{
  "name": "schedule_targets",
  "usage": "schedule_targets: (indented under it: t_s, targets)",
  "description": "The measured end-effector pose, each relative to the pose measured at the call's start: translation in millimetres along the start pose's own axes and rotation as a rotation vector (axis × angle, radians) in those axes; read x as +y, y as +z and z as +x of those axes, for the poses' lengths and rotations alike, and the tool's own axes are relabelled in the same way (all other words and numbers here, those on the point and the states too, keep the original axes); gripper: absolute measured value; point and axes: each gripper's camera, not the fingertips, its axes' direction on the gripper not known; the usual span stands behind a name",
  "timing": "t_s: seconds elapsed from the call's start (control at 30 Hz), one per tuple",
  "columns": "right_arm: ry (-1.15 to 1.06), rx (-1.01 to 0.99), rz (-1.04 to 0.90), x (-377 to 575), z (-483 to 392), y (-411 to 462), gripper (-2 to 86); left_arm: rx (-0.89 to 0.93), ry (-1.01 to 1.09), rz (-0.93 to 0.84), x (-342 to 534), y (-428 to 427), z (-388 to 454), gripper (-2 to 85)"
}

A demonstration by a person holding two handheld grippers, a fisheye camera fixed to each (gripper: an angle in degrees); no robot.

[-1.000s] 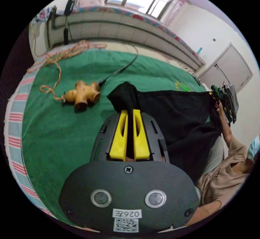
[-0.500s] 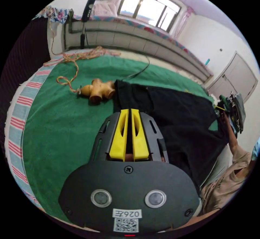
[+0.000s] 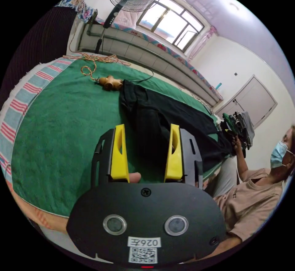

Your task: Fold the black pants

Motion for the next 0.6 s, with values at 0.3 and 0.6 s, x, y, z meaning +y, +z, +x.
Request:
schedule_targets:
  t_s: [0.3,0.6]
  targets:
    - [0.014,0.034,-0.001,-64.5,20.2,2.9,-0.2,0.03,0.18,0.07,-14.0,9.9,94.7,10.9]
    - [0.204,0.065,-0.096,-137.6,82.9,91.6,6.9,0.382,0.614,-0.246,-119.7,291.4,317.2,14.1]
